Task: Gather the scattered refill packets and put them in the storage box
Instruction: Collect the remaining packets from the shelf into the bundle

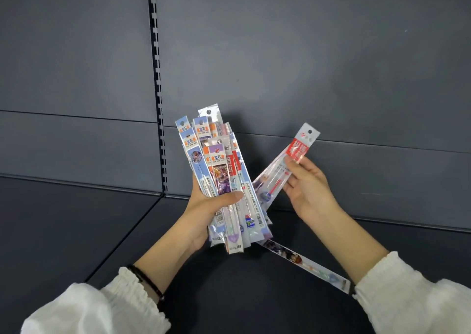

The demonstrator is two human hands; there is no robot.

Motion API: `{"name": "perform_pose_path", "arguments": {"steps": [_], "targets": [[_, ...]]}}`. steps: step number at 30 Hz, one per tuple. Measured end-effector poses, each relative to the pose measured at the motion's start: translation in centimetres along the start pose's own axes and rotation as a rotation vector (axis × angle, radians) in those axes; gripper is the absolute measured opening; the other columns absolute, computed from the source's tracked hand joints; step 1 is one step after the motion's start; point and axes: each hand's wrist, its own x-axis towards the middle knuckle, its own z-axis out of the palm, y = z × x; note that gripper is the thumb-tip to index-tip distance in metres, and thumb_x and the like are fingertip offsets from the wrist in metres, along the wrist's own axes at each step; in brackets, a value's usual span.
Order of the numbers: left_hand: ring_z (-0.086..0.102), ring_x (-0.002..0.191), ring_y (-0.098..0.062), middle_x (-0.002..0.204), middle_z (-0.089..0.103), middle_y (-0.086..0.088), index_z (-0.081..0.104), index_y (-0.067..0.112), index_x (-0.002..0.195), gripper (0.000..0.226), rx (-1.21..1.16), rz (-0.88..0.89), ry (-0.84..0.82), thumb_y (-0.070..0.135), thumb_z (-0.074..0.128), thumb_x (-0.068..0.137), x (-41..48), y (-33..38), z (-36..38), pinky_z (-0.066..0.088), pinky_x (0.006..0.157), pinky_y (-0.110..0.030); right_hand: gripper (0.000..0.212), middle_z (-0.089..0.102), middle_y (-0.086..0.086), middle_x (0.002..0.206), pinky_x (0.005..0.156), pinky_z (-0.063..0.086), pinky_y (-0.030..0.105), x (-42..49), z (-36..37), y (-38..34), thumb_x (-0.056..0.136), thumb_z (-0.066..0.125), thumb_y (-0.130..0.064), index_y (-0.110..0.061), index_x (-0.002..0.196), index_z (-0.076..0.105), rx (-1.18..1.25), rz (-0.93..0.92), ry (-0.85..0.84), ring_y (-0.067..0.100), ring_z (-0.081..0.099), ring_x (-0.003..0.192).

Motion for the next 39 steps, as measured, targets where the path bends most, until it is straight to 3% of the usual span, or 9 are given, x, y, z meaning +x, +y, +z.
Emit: {"name": "perform_pose_path", "arguments": {"steps": [4, 10, 18, 24, 27, 30, 33, 39], "targets": [[0.065, 0.109, -0.017, 0.118, 0.068, 0.001, 0.04, 0.029, 0.134, 0.085, 0.071, 0.025, 0.047, 0.001, 0.083, 0.065, 0.3, -0.2, -0.2, 0.047, 0.1, -0.048, 0.016, 0.072, -0.008, 0.075, 0.067, 0.056, 0.022, 0.7, -0.8, -1.1, 0.091, 0.06, -0.007, -0.02, 0.085, 0.068, 0.077, -0.041, 0.011, 0.006, 0.066, 0.071], [0.063, 0.111, -0.014, 0.119, 0.067, 0.004, 0.038, 0.031, 0.134, 0.083, 0.115, 0.05, 0.061, -0.004, 0.078, 0.07, 0.6, -0.1, -0.5, 0.045, 0.102, -0.042, 0.014, 0.07, -0.007, 0.077, 0.072, 0.052, 0.027, 0.7, -0.9, -1.2, 0.092, 0.058, -0.009, -0.016, 0.099, 0.069, 0.009, -0.032, -0.039, 0.007, 0.064, 0.071], [0.065, 0.103, -0.001, 0.115, 0.068, 0.013, 0.038, 0.034, 0.134, 0.084, 0.167, 0.093, -0.017, -0.002, 0.078, 0.071, 0.2, 0.2, 0.1, 0.047, 0.082, -0.02, 0.021, 0.07, -0.003, 0.089, 0.078, 0.053, 0.032, -0.5, 0.3, -0.7, 0.09, 0.058, -0.005, -0.014, 0.107, 0.068, -0.099, -0.02, -0.245, 0.01, 0.067, 0.08], [0.065, 0.108, -0.008, 0.12, 0.067, 0.006, 0.038, 0.03, 0.135, 0.081, 0.108, 0.115, -0.065, 0.008, 0.077, 0.068, -0.1, 0.1, 0.4, 0.053, 0.088, -0.025, 0.023, 0.074, 0.005, 0.105, 0.088, 0.054, 0.037, -2.0, 1.6, 0.7, 0.088, 0.061, -0.003, -0.011, 0.109, 0.067, -0.31, -0.075, -0.292, 0.019, 0.07, 0.098], [0.066, 0.108, -0.012, 0.121, 0.067, 0.003, 0.039, 0.028, 0.137, 0.084, 0.055, 0.098, -0.051, 0.018, 0.078, 0.063, -0.1, 0.3, 0.3, 0.055, 0.082, -0.027, 0.02, 0.075, 0.003, 0.099, 0.086, 0.055, 0.036, -2.2, 1.8, 0.9, 0.088, 0.062, -0.003, -0.012, 0.105, 0.068, -0.287, -0.092, -0.243, 0.018, 0.071, 0.093], [0.066, 0.108, -0.02, 0.121, 0.067, -0.002, 0.04, 0.026, 0.138, 0.085, -0.024, 0.041, -0.032, 0.019, 0.078, 0.062, -0.1, 0.4, 0.0, 0.055, 0.087, -0.041, 0.014, 0.073, -0.002, 0.086, 0.081, 0.054, 0.036, -1.6, 1.4, 0.4, 0.089, 0.062, -0.006, -0.016, 0.096, 0.068, -0.26, -0.085, -0.185, 0.013, 0.069, 0.082], [0.067, 0.106, -0.021, 0.119, 0.069, -0.001, 0.04, 0.029, 0.137, 0.084, -0.025, 0.016, -0.053, 0.019, 0.08, 0.063, -0.2, 0.3, 0.0, 0.055, 0.087, -0.043, 0.012, 0.072, -0.001, 0.086, 0.081, 0.053, 0.037, -1.2, 0.9, 0.4, 0.088, 0.063, -0.007, -0.015, 0.097, 0.066, -0.267, -0.055, -0.126, 0.013, 0.069, 0.081], [0.065, 0.11, -0.019, 0.118, 0.069, -0.001, 0.039, 0.03, 0.133, 0.089, 0.079, 0.066, -0.105, 0.006, 0.085, 0.06, -0.2, 0.2, 0.5, 0.051, 0.094, -0.043, 0.039, 0.07, 0.011, 0.109, 0.082, 0.057, 0.045, -2.0, 1.6, 1.5, 0.08, 0.073, -0.009, -0.009, 0.113, 0.054, -0.248, 0.011, -0.16, 0.024, 0.071, 0.093]]}}
